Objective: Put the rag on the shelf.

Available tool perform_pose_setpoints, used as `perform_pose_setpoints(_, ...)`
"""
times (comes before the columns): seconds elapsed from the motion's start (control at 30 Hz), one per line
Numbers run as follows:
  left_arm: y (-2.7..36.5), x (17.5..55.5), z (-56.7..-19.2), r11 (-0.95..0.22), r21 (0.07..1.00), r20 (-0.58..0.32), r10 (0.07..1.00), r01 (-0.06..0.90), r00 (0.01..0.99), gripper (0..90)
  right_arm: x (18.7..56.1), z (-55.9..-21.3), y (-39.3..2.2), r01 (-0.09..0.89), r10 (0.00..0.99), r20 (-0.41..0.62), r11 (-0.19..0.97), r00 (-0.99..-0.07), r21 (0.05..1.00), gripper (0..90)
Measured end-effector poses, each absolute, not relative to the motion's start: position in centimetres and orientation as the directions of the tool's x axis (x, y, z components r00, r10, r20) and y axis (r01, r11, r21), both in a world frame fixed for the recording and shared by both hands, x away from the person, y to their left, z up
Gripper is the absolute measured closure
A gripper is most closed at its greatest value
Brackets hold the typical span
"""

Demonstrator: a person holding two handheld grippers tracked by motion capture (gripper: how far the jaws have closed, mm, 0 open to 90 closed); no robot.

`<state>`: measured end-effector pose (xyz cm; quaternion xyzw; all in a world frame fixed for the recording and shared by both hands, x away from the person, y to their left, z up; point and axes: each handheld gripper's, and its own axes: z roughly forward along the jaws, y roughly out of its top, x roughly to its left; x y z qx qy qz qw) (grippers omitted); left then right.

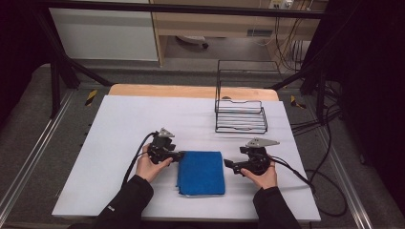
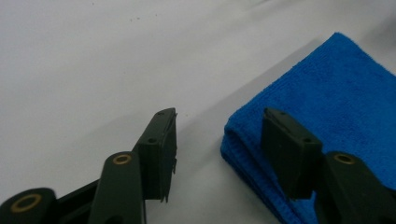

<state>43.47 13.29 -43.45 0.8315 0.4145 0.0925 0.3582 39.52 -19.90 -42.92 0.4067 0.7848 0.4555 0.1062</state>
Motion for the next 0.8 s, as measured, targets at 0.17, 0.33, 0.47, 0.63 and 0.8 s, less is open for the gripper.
perform_pose_setpoints(0.17,13.0,43.6,-43.8,-0.411,0.648,-0.174,0.74,0.642,0.65,58.8,39.7,-43.0,-19.8,0.543,0.732,0.207,0.255,-0.649,0.8,14.1)
perform_pose_setpoints(0.33,12.5,43.6,-44.0,-0.428,0.641,-0.177,0.726,0.637,0.665,66.0,40.2,-43.0,-19.5,0.549,0.731,0.22,0.246,-0.646,0.799,19.0)
perform_pose_setpoints(0.47,12.1,43.5,-44.2,-0.437,0.638,-0.166,0.726,0.634,0.668,69.4,41.0,-43.3,-19.0,0.575,0.744,0.232,0.239,-0.626,0.783,25.9)
perform_pose_setpoints(0.63,12.0,43.5,-44.2,-0.443,0.632,-0.173,0.718,0.635,0.674,76.3,42.0,-43.8,-17.8,0.574,0.74,0.203,0.287,-0.641,0.767,37.1)
perform_pose_setpoints(0.8,12.0,43.4,-44.1,-0.448,0.632,-0.173,0.714,0.632,0.679,81.3,43.0,-44.6,-16.6,0.595,0.749,0.196,0.309,-0.633,0.742,48.5)
